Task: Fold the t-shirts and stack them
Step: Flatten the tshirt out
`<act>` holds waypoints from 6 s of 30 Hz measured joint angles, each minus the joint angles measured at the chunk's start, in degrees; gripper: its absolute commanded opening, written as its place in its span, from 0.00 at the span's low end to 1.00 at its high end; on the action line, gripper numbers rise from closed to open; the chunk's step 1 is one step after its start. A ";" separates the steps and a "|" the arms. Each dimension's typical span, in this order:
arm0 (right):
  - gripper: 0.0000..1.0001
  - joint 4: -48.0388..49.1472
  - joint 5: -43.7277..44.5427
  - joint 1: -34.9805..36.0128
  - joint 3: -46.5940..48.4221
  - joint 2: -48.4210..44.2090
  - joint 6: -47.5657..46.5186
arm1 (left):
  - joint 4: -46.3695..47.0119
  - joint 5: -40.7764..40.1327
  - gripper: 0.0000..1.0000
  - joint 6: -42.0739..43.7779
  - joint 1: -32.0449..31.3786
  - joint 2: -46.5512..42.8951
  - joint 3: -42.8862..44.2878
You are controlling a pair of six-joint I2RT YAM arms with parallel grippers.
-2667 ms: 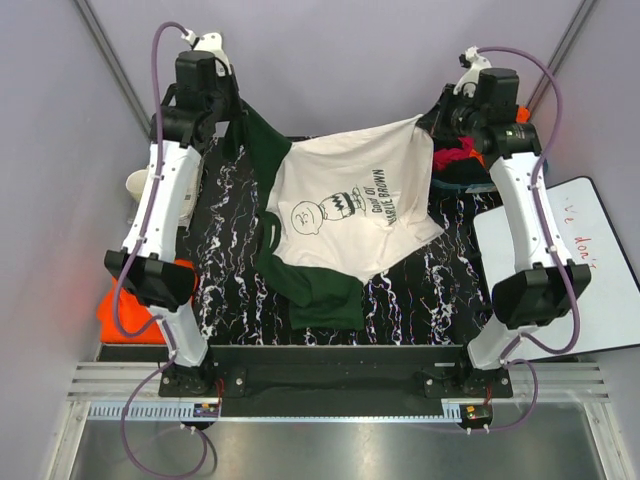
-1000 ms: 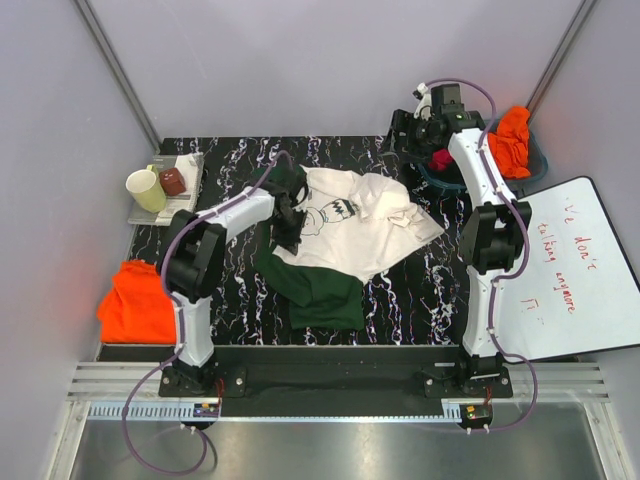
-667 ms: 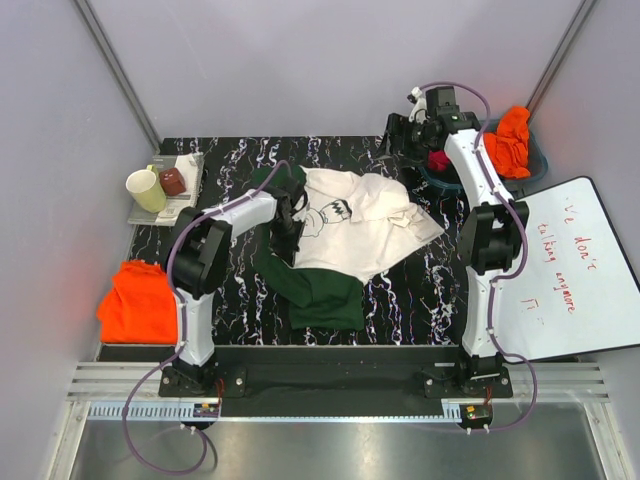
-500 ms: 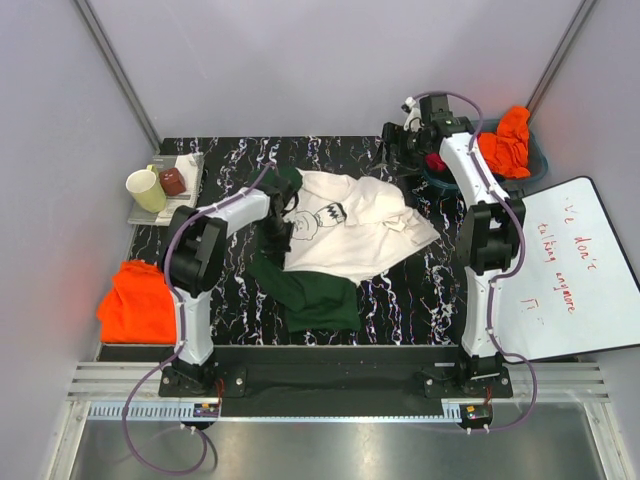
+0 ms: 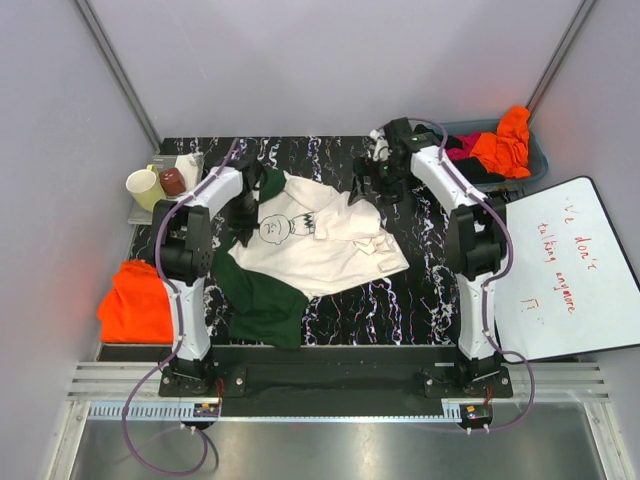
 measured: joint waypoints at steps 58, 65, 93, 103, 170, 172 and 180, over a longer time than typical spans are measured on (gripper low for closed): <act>0.04 -16.87 26.12 20.76 36.39 29.14 2.47 | 2.80 6.14 0.83 1.64 1.05 2.97 22.12; 0.00 -17.46 31.19 20.92 34.80 27.74 1.88 | 3.56 3.80 0.95 2.51 1.03 4.20 23.78; 0.00 -18.91 40.72 19.54 28.79 16.39 -0.72 | 2.36 -11.10 0.00 3.17 0.70 15.06 30.40; 0.00 -16.92 41.99 2.99 26.73 -3.41 -1.84 | 4.04 -19.39 0.00 -0.50 4.28 1.18 32.33; 0.00 17.75 25.16 -0.92 -12.13 -13.29 -8.17 | 9.99 -4.63 0.00 9.01 0.63 8.68 38.84; 0.00 17.79 25.05 -1.20 -8.44 -5.75 -8.20 | 9.25 -4.02 0.00 8.46 0.79 13.60 39.98; 0.00 14.47 25.73 -4.55 2.32 7.08 -6.49 | 8.04 -4.79 0.00 7.06 2.40 17.03 40.70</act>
